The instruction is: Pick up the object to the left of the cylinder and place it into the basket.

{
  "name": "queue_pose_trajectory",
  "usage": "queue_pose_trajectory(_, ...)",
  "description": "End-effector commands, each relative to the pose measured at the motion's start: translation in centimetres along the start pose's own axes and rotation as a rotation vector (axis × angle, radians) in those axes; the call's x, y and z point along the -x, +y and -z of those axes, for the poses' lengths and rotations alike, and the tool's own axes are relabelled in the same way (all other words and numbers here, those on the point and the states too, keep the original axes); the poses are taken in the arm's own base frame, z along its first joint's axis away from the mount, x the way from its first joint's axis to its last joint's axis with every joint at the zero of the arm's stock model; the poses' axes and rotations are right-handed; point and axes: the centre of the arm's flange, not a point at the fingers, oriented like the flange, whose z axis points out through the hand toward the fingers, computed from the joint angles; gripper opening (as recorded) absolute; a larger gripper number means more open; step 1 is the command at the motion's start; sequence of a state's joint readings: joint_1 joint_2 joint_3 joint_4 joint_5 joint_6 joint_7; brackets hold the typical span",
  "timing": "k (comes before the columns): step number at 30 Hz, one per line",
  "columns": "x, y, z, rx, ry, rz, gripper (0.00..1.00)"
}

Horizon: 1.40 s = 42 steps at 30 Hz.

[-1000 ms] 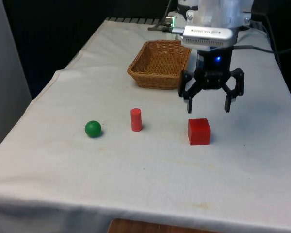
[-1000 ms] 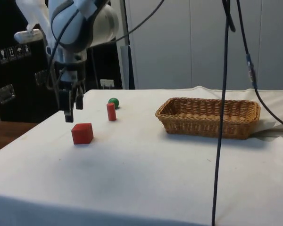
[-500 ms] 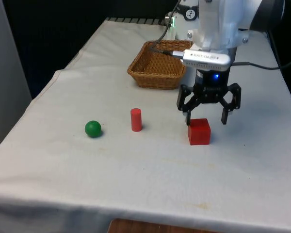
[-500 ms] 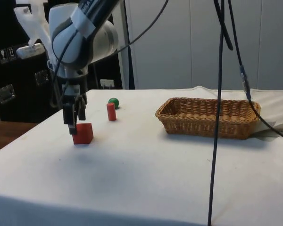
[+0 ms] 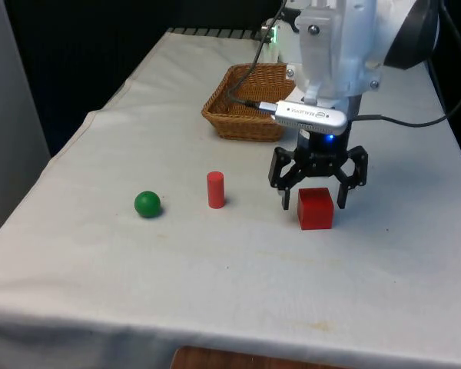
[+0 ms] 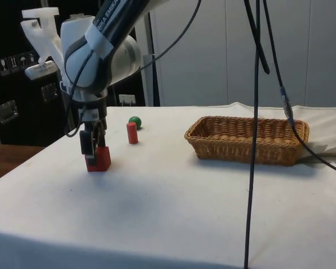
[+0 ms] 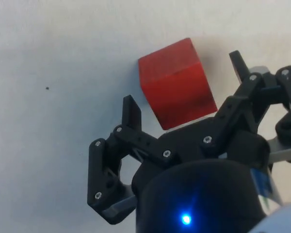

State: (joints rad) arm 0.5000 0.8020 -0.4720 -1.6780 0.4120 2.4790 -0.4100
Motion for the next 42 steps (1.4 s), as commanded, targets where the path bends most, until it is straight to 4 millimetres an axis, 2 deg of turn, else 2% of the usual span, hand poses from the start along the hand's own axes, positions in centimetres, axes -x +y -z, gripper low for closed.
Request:
queue_pose_trajectory(1,-0.1,0.0,-0.1,-0.006,0.007,0.001,1.0)
queue_pose_trajectory(3,-0.1,0.0,-0.1,-0.005,0.006,0.002,0.96)
queue_pose_trajectory(4,0.0,0.1,0.0,0.0,0.0,0.0,0.88)
queue_pose_trajectory(10,0.0,0.1,-0.1,-0.003,0.005,0.003,0.23)
queue_pose_trajectory(11,0.0,0.1,-0.1,-0.004,0.004,0.003,0.07)
queue_pose_trajectory(12,0.0,0.1,-0.1,-0.004,0.004,0.003,0.0)
queue_pose_trajectory(20,0.0,0.1,-0.1,-0.003,0.005,0.003,0.01)
queue_pose_trajectory(22,0.1,0.2,0.5,0.0,0.003,0.004,0.01)
queue_pose_trajectory(23,0.0,0.1,0.0,0.001,0.0,0.001,0.01)
queue_pose_trajectory(31,0.8,0.3,3.5,0.003,0.012,0.012,0.01)
queue_pose_trajectory(40,2.1,0.3,5.8,-0.001,0.016,0.027,0.01)
queue_pose_trajectory(41,1.7,0.2,5.2,-0.009,0.013,0.024,0.01)
queue_pose_trajectory(42,2.2,0.3,6.0,-0.002,0.016,0.029,0.01)
